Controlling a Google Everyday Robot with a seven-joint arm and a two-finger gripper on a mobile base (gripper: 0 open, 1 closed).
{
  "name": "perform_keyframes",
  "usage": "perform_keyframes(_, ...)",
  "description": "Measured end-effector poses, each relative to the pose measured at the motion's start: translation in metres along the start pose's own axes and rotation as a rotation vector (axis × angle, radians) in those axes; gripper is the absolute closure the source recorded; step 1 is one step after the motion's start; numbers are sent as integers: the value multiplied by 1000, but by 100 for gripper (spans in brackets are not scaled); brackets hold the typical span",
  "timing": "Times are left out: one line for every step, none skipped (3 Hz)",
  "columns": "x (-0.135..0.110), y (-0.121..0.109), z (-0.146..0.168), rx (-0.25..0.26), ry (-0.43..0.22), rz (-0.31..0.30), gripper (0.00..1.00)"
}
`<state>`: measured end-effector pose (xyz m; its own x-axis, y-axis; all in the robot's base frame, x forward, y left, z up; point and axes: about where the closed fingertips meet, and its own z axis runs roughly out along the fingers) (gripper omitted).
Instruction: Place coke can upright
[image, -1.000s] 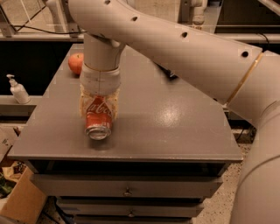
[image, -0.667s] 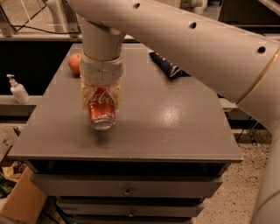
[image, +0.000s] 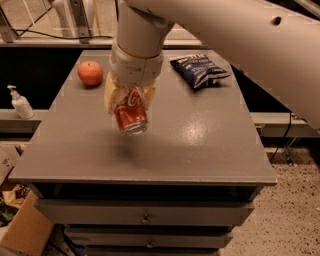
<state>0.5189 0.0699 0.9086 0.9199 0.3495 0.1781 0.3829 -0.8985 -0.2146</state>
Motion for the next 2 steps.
perform_keyframes(-11, 11, -3, 88, 41, -107, 100)
perform_keyframes(-23, 19, -4, 208, 94, -193, 100)
